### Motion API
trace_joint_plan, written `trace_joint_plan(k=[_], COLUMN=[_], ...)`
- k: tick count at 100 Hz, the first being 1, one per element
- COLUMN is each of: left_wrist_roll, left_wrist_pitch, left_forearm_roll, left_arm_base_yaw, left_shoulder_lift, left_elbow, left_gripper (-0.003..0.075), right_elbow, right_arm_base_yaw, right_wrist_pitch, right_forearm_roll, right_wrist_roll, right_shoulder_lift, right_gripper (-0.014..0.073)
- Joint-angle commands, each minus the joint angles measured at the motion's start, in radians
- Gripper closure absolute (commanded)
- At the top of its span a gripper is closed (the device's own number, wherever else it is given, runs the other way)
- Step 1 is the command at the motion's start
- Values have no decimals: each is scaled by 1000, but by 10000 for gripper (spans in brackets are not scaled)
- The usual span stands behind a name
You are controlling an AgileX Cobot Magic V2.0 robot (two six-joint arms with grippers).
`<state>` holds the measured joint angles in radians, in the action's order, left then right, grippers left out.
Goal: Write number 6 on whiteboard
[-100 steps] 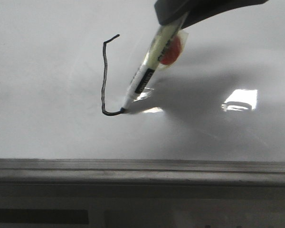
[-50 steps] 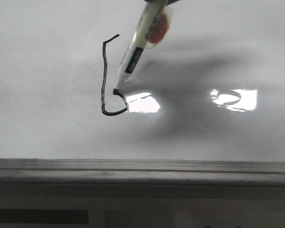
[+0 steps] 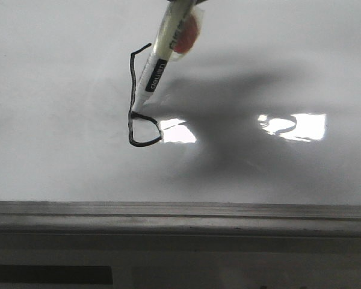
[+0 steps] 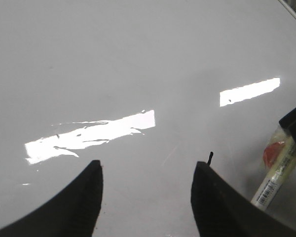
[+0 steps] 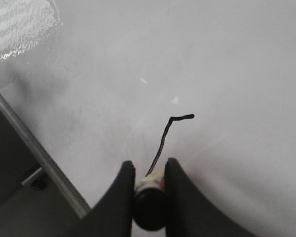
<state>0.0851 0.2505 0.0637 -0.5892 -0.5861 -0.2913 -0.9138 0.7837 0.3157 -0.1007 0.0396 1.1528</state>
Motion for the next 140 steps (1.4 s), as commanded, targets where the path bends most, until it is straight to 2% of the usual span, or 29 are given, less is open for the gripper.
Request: trace_joint_plan(k=[1, 23, 33, 43, 59, 73, 96, 115, 123, 127, 135, 140], left_wrist_roll=[-7, -7, -7, -12, -14, -14, -14, -14, -14, -14, -14, -14], left_wrist_pitch=[71, 71, 58, 6, -4, 17, 128, 134, 132, 132, 134, 134], left_forearm_roll=[0, -10, -125, -238, -236, -218, -175, -173, -171, -169, -169, -169], left_arm_base_yaw=[1, 1, -17, -89, -250, -345, -363, -363, -363, -363, -363, -363], left_shoulder_lift=[0, 0, -2, -24, -85, -151, -245, -293, -302, -307, -313, -313], left_elbow=[-34, -34, -34, -34, -34, -34, -34, -34, -34, -34, -34, -34], left_gripper=[352, 352, 352, 352, 353, 353, 353, 360, 412, 461, 588, 693], right_elbow=[-33, -33, -33, -33, -27, -27, -27, -27, -29, -31, -31, -31], right_arm_base_yaw=[3, 5, 33, 74, 138, 155, 186, 206, 207, 212, 214, 214], right_wrist_pitch=[-82, -89, -83, -49, -42, -47, -40, -39, -34, -33, -33, -29], right_forearm_roll=[18, 18, 13, 11, 11, 11, -6, -7, -28, -35, -37, -37], right_wrist_roll=[-16, -16, -16, -16, -16, -16, -16, -16, -16, -16, -16, -16], right_shoulder_lift=[-13, -25, -48, -55, -52, -52, -52, -52, -54, -54, -54, -54], right_gripper=[665, 665, 665, 665, 665, 665, 665, 665, 665, 665, 665, 665])
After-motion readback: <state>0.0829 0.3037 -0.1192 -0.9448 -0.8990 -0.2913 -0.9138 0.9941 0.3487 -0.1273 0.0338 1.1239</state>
